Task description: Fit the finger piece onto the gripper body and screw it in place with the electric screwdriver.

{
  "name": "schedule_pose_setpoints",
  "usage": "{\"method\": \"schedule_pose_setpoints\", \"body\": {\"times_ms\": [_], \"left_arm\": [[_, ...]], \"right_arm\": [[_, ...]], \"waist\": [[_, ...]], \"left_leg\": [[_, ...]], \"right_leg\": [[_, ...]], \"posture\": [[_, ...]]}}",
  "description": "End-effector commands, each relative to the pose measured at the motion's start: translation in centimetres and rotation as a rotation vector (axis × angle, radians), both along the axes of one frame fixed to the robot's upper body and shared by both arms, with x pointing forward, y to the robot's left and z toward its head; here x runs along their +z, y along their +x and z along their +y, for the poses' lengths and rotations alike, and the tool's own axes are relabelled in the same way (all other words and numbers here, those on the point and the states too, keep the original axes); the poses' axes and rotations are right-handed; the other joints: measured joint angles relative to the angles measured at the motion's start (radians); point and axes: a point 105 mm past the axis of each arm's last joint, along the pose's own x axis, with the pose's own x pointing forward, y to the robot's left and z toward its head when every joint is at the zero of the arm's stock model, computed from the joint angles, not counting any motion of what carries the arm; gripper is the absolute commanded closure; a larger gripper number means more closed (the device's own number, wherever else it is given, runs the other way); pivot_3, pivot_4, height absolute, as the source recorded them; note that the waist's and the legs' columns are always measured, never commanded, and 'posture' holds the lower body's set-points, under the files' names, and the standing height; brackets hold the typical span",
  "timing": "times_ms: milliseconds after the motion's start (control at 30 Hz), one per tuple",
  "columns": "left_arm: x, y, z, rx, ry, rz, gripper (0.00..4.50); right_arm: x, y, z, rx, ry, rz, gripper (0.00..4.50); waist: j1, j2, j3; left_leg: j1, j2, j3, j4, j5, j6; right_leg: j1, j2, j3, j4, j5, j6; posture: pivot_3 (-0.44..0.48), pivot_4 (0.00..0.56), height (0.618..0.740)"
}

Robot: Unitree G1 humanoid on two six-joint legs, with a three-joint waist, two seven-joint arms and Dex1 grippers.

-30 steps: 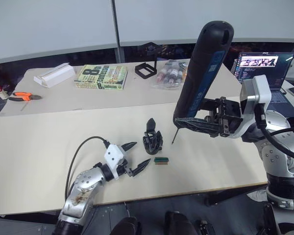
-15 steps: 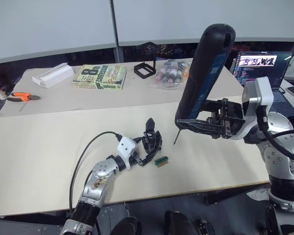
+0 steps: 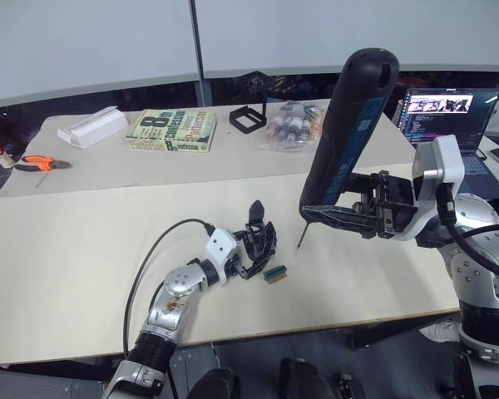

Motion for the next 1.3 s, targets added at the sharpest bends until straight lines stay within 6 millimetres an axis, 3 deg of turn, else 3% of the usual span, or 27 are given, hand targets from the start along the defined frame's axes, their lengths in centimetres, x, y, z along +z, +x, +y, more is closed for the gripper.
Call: {"method": "schedule_pose_setpoints", "body": {"times_ms": [33, 133, 300, 333, 767, 1067, 1300], "left_arm": [[0.5, 0.2, -0.7, -0.029, -0.007, -0.019, 0.01], [0.4, 0.2, -1.0, -0.051, -0.007, -0.011, 0.01], [0.6, 0.2, -0.7, -0.063, -0.013, -0.009, 1.95], [0.7, 0.1, -0.4, -0.075, -0.016, -0.017, 2.03], [2.7, -0.5, 2.6, -0.343, 0.062, -0.137, 2.03], [2.4, 1.0, 1.1, -0.380, 0.034, -0.163, 2.03], [1.4, 1.0, 0.4, -0.385, 0.021, -0.142, 2.03]], "right_arm": [[1.5, -0.9, -0.5, -0.005, 0.017, -0.093, 2.57], [1.5, -0.8, -0.5, -0.004, 0.016, -0.091, 2.57], [1.5, -0.8, -0.5, -0.004, 0.018, -0.092, 2.57], [1.4, -0.8, -0.5, -0.005, 0.018, -0.091, 2.57], [1.3, -0.9, -0.6, -0.004, 0.014, -0.084, 2.57], [1.4, -1.1, -0.4, 0.000, 0.015, -0.082, 2.57], [1.3, -1.2, -0.3, -0.001, 0.012, -0.079, 2.57]], "waist": [[0.000, 0.000, 0.000], [0.000, 0.000, 0.000], [0.000, 0.000, 0.000], [0.000, 0.000, 0.000], [-0.002, 0.000, 0.000], [-0.001, -0.001, 0.001], [-0.002, -0.001, 0.001]], "left_leg": [[0.000, 0.000, 0.000, 0.000, 0.000, 0.000], [0.000, 0.000, 0.000, 0.000, 0.000, 0.000], [0.000, 0.000, 0.000, 0.000, 0.000, 0.000], [0.000, 0.000, 0.000, 0.000, 0.000, 0.000], [-0.001, 0.000, 0.000, 0.000, 0.000, 0.000], [-0.005, 0.000, 0.000, 0.005, -0.001, 0.001], [-0.005, 0.000, 0.000, 0.006, -0.001, 0.001]], "right_leg": [[0.000, 0.000, 0.000, 0.000, 0.000, 0.000], [0.000, 0.000, 0.000, 0.000, 0.000, 0.000], [0.000, 0.000, 0.000, 0.000, 0.000, 0.000], [0.000, 0.000, 0.000, 0.000, 0.000, 0.000], [-0.002, 0.000, 0.000, 0.000, 0.000, 0.000], [-0.002, 0.000, -0.002, -0.001, 0.001, 0.001], [-0.002, 0.000, -0.001, 0.000, 0.001, 0.001]], "posture": [[0.000, 0.150, 0.740], [0.000, 0.150, 0.740], [0.000, 0.150, 0.740], [0.000, 0.150, 0.740], [0.000, 0.150, 0.740], [0.000, 0.150, 0.740], [0.000, 0.150, 0.740]]}}
